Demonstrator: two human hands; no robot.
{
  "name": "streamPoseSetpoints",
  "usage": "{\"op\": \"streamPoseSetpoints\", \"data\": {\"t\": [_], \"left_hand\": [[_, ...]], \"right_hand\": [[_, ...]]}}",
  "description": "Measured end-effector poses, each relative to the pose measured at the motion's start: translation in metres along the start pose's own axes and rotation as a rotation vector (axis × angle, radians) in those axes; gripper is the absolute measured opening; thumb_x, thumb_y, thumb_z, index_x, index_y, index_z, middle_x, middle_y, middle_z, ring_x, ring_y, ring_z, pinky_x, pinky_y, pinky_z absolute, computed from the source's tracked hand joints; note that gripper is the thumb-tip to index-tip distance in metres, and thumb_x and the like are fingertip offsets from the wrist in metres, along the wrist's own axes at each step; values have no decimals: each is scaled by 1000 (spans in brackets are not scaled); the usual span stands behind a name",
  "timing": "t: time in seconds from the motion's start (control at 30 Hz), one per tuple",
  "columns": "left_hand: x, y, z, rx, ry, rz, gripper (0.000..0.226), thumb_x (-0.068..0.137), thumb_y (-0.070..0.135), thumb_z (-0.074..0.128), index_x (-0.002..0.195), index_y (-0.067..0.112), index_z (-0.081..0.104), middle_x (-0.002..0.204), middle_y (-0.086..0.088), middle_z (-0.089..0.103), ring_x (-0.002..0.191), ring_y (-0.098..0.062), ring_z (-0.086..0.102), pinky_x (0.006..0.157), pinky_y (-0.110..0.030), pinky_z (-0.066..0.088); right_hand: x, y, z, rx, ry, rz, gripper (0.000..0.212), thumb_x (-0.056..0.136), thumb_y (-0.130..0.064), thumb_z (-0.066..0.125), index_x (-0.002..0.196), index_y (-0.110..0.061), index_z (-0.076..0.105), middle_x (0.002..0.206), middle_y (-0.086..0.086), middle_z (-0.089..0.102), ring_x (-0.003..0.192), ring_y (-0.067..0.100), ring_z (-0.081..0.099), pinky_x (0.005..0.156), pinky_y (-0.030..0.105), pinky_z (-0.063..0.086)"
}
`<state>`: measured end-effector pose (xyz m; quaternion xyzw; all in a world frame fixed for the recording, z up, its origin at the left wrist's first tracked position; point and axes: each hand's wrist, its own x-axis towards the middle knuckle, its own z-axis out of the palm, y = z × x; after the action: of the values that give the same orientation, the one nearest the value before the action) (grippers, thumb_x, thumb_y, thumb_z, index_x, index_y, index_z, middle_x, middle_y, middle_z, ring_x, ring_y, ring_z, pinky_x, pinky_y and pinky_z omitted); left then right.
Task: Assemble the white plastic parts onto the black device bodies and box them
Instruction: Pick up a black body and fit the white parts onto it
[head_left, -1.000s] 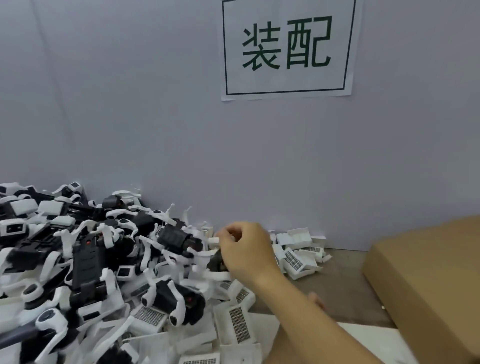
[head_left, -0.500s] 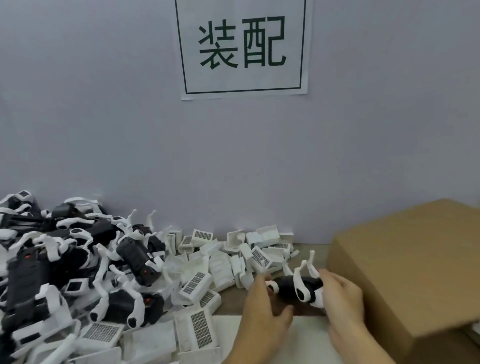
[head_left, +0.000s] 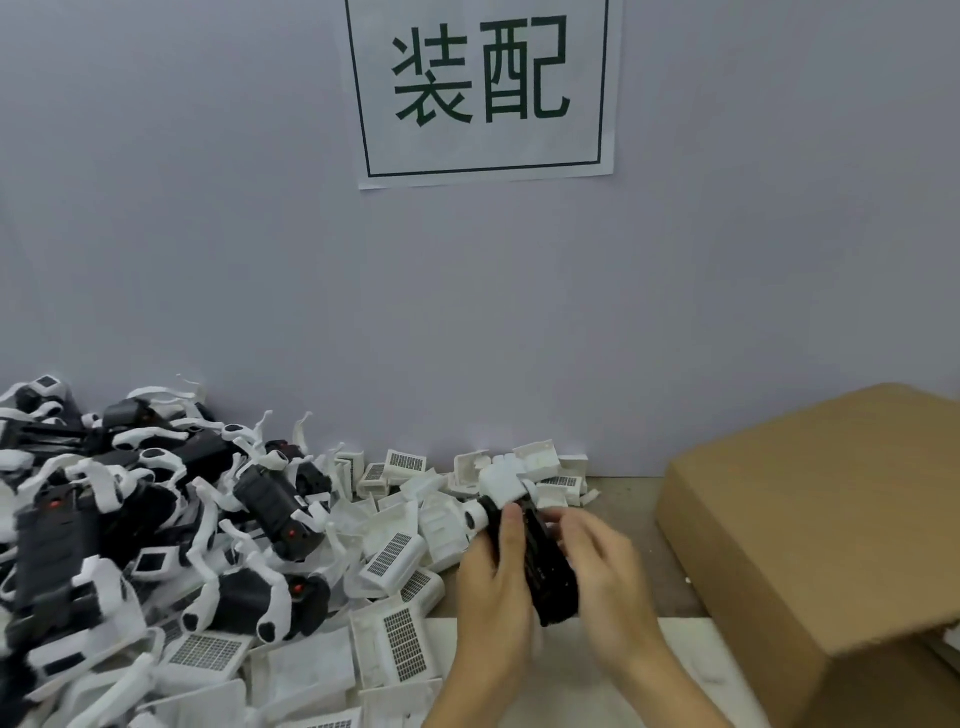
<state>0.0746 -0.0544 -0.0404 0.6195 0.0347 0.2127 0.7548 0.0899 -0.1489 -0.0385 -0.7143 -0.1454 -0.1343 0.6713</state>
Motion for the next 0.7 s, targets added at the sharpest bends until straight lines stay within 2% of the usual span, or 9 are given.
{"op": "streamPoseSetpoints", "data": {"t": [0.07, 0.13, 0.17, 0.23, 0.3, 0.4, 0.47, 0.57, 0.7], "left_hand": [[2, -1, -3, -79, 69, -117, 43, 99, 49, 44, 102, 16, 72, 93, -4, 78, 90, -16, 74, 74, -24, 58], [6, -2, -6, -166, 101, -204, 48, 102, 48, 41, 103, 12, 73, 96, -12, 77, 95, -27, 73, 88, -40, 58], [7, -3, -7, -209, 104, -232, 49, 102, 47, 43, 103, 9, 73, 96, -15, 77, 95, -30, 73, 90, -45, 57], [8, -1, -9, -297, 122, -274, 45, 102, 44, 47, 108, 7, 72, 95, -15, 77, 91, -29, 74, 82, -43, 58], [8, 0, -10, -346, 141, -293, 42, 102, 44, 49, 114, 10, 70, 100, -13, 77, 95, -27, 74, 78, -39, 58], [9, -2, -10, -339, 168, -288, 40, 101, 48, 49, 115, 16, 69, 106, -12, 76, 103, -29, 72, 89, -48, 58], [8, 0, -10, -332, 169, -266, 33, 100, 45, 52, 112, 20, 70, 104, -9, 77, 103, -28, 72, 97, -52, 55], [6, 1, -9, -300, 109, -224, 30, 98, 42, 55, 111, 20, 71, 103, -6, 78, 102, -23, 73, 100, -49, 54], [5, 0, -9, -223, 75, -187, 28, 98, 40, 56, 111, 21, 71, 101, 0, 78, 102, -18, 73, 98, -42, 54]], "right_hand": [[-4, 3, 8, -137, -86, -19, 30, 105, -16, 46, 104, -31, 72, 96, -10, 75, 94, 4, 69, 81, 25, 54], [-5, 4, 12, -219, -85, -66, 31, 104, -15, 47, 105, -35, 70, 97, -12, 73, 96, 1, 66, 82, 21, 52], [-5, 5, 13, -243, -78, -81, 29, 104, -16, 47, 109, -33, 70, 99, -12, 72, 98, 1, 65, 85, 23, 52], [-5, 7, 13, -254, -95, -78, 27, 103, -19, 50, 122, -24, 69, 109, -12, 71, 105, 2, 64, 93, 29, 53], [-5, 7, 12, -270, -159, -75, 33, 99, -27, 57, 131, -22, 64, 118, -13, 68, 112, 1, 62, 99, 32, 51], [-6, 7, 11, -364, -227, -104, 57, 86, -41, 64, 139, -25, 56, 125, -14, 63, 118, 0, 57, 102, 28, 48], [-5, 8, 12, -400, -236, -124, 60, 82, -36, 67, 140, -27, 54, 123, -15, 61, 117, -3, 56, 99, 19, 47], [-6, 8, 12, -383, -223, -106, 60, 75, -36, 63, 134, -37, 54, 114, -20, 61, 107, -10, 56, 85, 5, 45], [-6, 8, 11, -403, -247, -54, 62, 65, -51, 57, 126, -45, 54, 111, -21, 63, 102, -7, 60, 84, 15, 52]]}}
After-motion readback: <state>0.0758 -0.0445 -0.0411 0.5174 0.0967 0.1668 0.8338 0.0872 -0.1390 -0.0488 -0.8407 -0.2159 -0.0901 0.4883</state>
